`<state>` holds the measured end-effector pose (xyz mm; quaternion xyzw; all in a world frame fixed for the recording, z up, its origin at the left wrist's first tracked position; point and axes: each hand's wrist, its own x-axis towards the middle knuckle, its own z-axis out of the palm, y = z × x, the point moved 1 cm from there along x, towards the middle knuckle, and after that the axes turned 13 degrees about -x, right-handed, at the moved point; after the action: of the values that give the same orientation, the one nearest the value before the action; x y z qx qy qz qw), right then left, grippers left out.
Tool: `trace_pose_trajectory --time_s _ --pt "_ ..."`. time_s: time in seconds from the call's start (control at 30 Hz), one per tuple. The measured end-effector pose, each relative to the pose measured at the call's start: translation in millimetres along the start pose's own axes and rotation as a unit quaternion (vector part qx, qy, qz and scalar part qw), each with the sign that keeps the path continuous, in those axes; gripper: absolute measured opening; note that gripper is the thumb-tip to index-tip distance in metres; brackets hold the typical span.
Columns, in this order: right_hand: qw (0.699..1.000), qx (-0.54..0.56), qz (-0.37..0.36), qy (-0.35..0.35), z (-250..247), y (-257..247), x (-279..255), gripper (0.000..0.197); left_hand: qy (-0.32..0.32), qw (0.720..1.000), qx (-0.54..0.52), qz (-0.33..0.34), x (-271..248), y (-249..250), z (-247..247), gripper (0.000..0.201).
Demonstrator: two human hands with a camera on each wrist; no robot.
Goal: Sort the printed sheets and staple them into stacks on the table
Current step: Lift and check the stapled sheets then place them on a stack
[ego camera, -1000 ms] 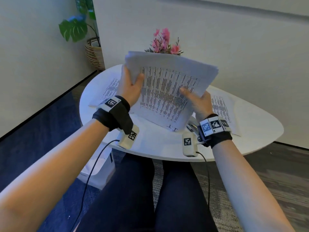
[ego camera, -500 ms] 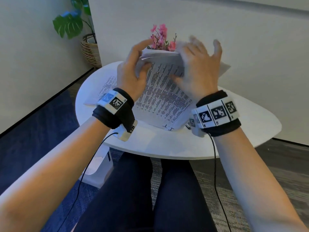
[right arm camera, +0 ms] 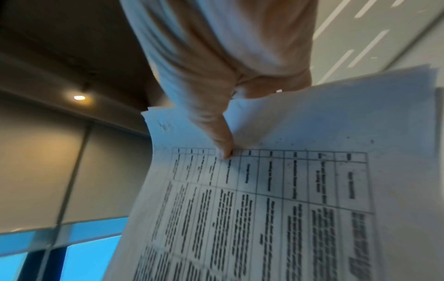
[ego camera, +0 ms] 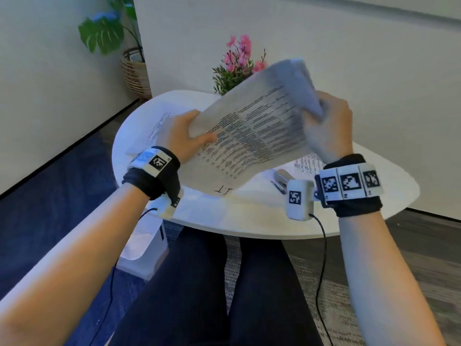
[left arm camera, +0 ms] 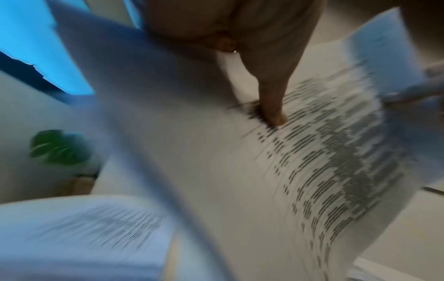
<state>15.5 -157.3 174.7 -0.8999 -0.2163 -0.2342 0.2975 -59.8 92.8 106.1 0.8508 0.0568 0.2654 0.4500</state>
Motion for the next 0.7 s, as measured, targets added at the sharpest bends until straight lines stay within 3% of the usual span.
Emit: trace_pose_trajectory --time_s 0.13,0.2,0.33,0.47,0.6,0.7 --pt "0.986 0.107 0.130 -0.017 20 40 -8 0.007 0.088 0.992 -0.046 -0.082 -11 -38 -17 0.022" --pt "0.969 0.151 0.196 -0.028 32 58 -15 0.016 0.130 0.976 -0.131 -0.116 -13 -49 -21 0.022" --pt "0.930 0.236 0.282 -0.029 52 74 -31 0.010 0.140 0.944 -0.269 -0.127 -11 -54 -17 0.024" --pt "0.920 0.275 0.275 -0.044 64 72 -46 0.017 0.131 0.936 -0.299 -0.132 -10 -57 -4 0.051" --pt "0.898 0.347 0.265 -0.058 75 66 -58 0.019 0.095 0.963 -0.228 -0.106 -13 -67 2 0.082" --pt "0.894 0.353 0.271 -0.056 78 63 -57 0.021 0.088 0.981 -0.163 -0.060 -12 -61 1 0.087"
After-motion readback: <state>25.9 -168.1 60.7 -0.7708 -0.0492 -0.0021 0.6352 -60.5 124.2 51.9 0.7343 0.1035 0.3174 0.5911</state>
